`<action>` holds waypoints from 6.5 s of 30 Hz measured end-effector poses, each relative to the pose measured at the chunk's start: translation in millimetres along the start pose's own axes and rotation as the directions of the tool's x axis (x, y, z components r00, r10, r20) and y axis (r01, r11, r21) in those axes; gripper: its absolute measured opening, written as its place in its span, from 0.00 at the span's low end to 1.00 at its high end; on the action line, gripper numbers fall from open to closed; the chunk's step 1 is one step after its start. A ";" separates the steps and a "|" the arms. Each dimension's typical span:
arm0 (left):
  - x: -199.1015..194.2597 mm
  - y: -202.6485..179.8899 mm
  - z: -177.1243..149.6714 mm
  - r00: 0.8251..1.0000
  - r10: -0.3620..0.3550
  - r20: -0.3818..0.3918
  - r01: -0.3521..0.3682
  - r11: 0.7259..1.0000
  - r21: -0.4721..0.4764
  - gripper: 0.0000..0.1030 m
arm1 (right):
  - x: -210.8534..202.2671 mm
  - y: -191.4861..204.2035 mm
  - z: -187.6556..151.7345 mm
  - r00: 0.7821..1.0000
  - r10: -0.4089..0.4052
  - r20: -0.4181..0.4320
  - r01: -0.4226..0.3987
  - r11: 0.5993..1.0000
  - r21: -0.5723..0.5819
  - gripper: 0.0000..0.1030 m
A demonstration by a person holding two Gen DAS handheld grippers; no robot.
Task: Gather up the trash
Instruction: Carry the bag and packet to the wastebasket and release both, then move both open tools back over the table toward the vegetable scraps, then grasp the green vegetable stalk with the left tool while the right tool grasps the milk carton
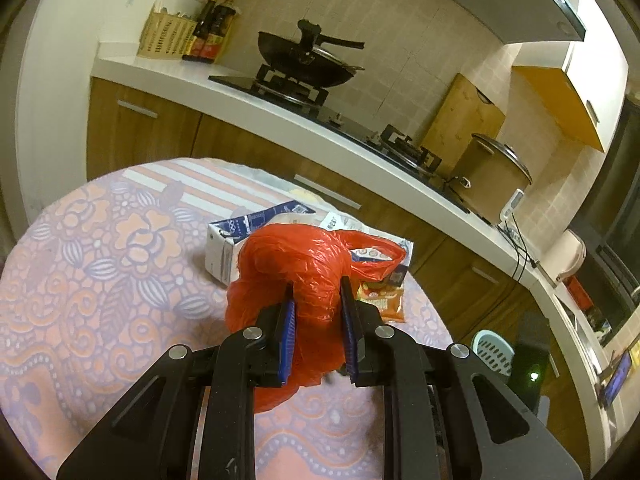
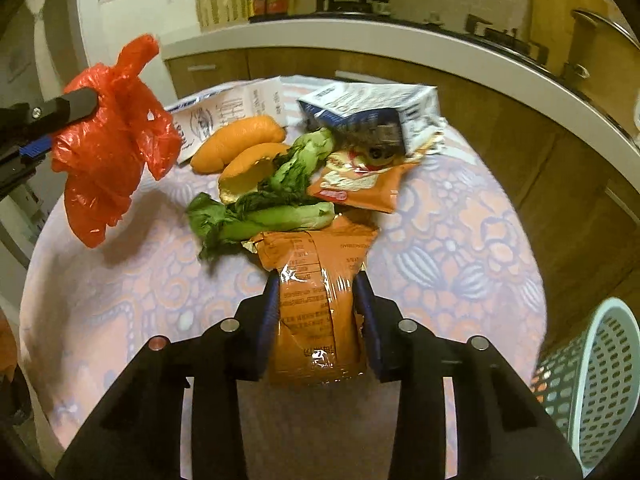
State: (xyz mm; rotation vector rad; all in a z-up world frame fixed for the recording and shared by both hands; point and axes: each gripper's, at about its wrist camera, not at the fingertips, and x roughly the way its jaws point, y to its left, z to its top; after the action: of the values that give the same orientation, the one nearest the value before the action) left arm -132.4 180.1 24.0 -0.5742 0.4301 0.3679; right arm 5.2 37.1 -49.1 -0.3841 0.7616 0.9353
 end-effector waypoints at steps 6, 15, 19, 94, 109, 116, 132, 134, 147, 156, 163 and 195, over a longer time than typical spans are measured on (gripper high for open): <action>-6.7 -16.0 -1.3 1.000 -0.023 0.012 0.022 0.999 0.028 0.18 | -30.5 -19.2 -8.8 0.999 -0.013 0.036 0.012 1.000 0.026 0.32; -9.7 -51.5 -4.7 0.997 -0.076 0.012 0.075 0.994 0.082 0.18 | -84.2 -39.6 -5.4 0.988 -0.057 0.142 0.049 0.997 0.061 0.32; -5.0 -76.8 -8.4 0.994 -0.107 -0.002 0.107 0.987 0.123 0.18 | -106.4 -57.9 -6.0 0.979 -0.094 0.182 0.077 0.992 0.098 0.32; 186.6 -352.5 -147.1 0.788 -0.323 -0.525 0.527 0.794 0.303 0.55 | -162.7 -339.8 -181.3 0.904 -0.415 -0.105 0.373 0.644 0.668 0.74; 88.5 -252.1 -70.0 0.914 -0.311 -0.260 0.380 0.883 0.277 0.55 | -173.6 -227.4 -88.8 0.924 -0.342 0.169 0.229 0.852 0.472 0.74; 52.7 -177.1 -36.2 0.963 -0.228 -0.146 0.256 0.941 0.222 0.55 | -159.1 -167.7 -47.0 0.934 -0.262 0.241 0.165 0.918 0.361 0.74; 81.9 -54.4 -41.0 0.971 -0.051 -0.232 0.084 0.988 0.133 0.55 | -85.3 -95.2 7.1 0.963 -0.126 0.240 0.066 0.968 0.242 0.61; 92.2 -56.2 -46.0 0.965 -0.040 -0.260 0.082 0.985 0.154 0.55 | -77.8 -90.1 8.9 0.966 -0.121 0.229 0.068 0.971 0.228 0.61; 118.9 -68.1 -69.1 0.950 0.048 -0.309 0.045 0.957 0.287 0.54 | -55.7 -92.5 16.9 0.973 -0.122 0.196 0.078 0.973 0.219 0.61; 129.6 -71.4 -69.8 0.943 0.114 -0.312 -0.005 0.945 0.328 0.51 | -41.6 -83.3 60.3 0.968 -0.068 0.240 0.042 0.993 0.114 0.61; 133.7 -73.4 -68.6 0.945 0.120 -0.304 -0.010 0.940 0.341 0.51 | 2.7 -82.9 89.7 0.977 0.018 0.213 -0.028 0.999 0.045 0.71; 132.3 -69.0 -67.0 0.948 0.096 -0.305 0.006 0.949 0.316 0.51 | 78.4 -43.0 112.2 0.995 0.080 0.055 -0.072 0.988 -0.135 0.62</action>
State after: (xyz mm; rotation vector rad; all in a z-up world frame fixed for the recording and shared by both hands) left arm -8.5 115.0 -60.5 -0.3111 0.7979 0.2433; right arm 116.4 125.9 -30.8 -0.4433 0.6646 1.0684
